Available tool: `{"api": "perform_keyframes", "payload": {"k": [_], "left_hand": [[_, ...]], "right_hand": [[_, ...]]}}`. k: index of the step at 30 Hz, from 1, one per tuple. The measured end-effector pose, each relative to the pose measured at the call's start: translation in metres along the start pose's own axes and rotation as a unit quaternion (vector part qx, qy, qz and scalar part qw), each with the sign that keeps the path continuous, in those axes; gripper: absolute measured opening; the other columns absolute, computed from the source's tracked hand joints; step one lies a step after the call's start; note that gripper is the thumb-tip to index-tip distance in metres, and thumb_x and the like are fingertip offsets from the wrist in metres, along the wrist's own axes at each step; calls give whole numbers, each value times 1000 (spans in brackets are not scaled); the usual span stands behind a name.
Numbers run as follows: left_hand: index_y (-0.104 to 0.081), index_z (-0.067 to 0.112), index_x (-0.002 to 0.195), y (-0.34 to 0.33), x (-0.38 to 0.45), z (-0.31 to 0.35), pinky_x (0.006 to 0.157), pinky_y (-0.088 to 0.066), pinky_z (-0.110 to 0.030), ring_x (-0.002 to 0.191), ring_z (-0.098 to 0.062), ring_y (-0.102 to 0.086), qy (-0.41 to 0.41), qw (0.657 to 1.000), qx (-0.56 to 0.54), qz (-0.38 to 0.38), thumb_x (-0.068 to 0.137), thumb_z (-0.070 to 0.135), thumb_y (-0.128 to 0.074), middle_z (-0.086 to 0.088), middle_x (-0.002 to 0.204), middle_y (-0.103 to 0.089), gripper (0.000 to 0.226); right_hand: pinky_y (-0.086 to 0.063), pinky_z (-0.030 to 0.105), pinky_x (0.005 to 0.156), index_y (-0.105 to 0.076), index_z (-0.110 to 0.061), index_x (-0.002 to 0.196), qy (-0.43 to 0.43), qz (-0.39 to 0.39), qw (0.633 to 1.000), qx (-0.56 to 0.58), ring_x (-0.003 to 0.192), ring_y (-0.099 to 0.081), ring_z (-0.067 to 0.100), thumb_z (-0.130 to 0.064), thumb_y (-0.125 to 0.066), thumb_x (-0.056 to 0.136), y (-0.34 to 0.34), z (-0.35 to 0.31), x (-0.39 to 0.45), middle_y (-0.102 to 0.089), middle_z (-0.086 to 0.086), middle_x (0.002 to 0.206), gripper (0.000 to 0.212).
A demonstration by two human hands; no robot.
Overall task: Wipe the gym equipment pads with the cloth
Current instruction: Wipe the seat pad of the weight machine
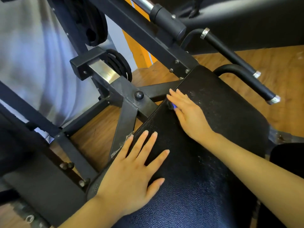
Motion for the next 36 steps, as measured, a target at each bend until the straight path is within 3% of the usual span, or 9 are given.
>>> {"api": "perform_keyframes", "payload": {"k": [4, 8, 11, 14, 17, 23, 25, 31, 36], "left_hand": [[-45, 25, 144, -2, 2, 2, 113, -23, -46, 146, -29, -24, -10, 1000, -25, 9, 94, 54, -40, -15, 156, -30, 58], [-57, 23, 134, 3, 18, -3, 109, -39, -44, 137, -29, -41, -41, 999, -33, 14, 92, 46, -42, -14, 147, -45, 50], [-53, 24, 138, 4, 30, -5, 113, -34, -42, 140, -27, -36, -90, 996, -25, 11, 93, 44, -40, -12, 150, -41, 51], [-54, 25, 137, 2, 31, -5, 114, -33, -42, 140, -26, -36, -84, 996, -35, 11, 93, 43, -41, -11, 150, -41, 49], [-57, 25, 134, 2, 33, -6, 113, -31, -41, 138, -27, -40, -90, 995, -39, 25, 92, 43, -42, -11, 147, -46, 48], [-59, 24, 131, 2, 57, -12, 110, -36, -39, 134, -26, -44, -143, 988, -33, 49, 94, 41, -41, -10, 142, -51, 45], [-59, 23, 132, 1, 57, -11, 111, -34, -40, 134, -27, -44, -143, 988, -34, 54, 94, 41, -40, -10, 143, -50, 46], [-63, 23, 127, 3, 56, -9, 109, -39, -40, 129, -27, -50, -156, 984, -53, 69, 93, 36, -41, -9, 136, -57, 43], [-67, 24, 122, -2, 53, -7, 105, -42, -37, 128, -23, -52, -189, 976, -76, 75, 91, 34, -36, -3, 134, -60, 45]], "right_hand": [[-9, 22, 118, -49, -2, 136, 143, -83, 986, -9, 139, -26, 16, 11, -50, 84, -8, -23, -26, -43, 12, 146, 53], [-13, 25, 119, -46, -9, 139, 27, -22, 999, -1, 142, -25, 20, 7, -48, 92, 11, 20, 11, -38, 8, 150, 50], [-11, 18, 117, -45, -11, 140, -38, 22, 999, -5, 143, -24, 17, 3, -47, 96, 11, 27, 18, -37, 5, 151, 47], [-8, 13, 116, -48, -9, 138, 24, -4, 1000, -15, 141, -25, 16, 5, -45, 92, -1, 3, -1, -39, 6, 149, 48], [-11, 20, 118, -49, -8, 138, 111, -67, 991, -17, 141, -24, 17, -1, -41, 92, -6, -4, -11, -39, 7, 149, 47], [-5, 2, 108, -46, -13, 140, -8, 2, 1000, -22, 142, -23, 12, 2, -48, 95, 9, 26, 22, -36, 2, 151, 48], [-8, 4, 109, -44, -13, 141, -15, 4, 1000, -17, 140, -20, 7, 3, -47, 95, 6, 17, 15, -36, 0, 151, 49], [-13, 19, 117, -46, -6, 139, 129, -82, 988, 3, 142, -23, 12, -3, -38, 93, -2, -8, -6, -39, 7, 149, 46], [-16, 24, 117, -45, -12, 141, -112, 56, 992, -2, 143, -24, 19, 4, -46, 95, 28, 59, 35, -37, 4, 151, 48]]}}
Point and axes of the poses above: each hand's wrist, its own x-axis towards the middle knuckle, its own y-axis out of the back of the hand, z = x × y, the point moved 2 cm from there along x, towards the middle knuckle
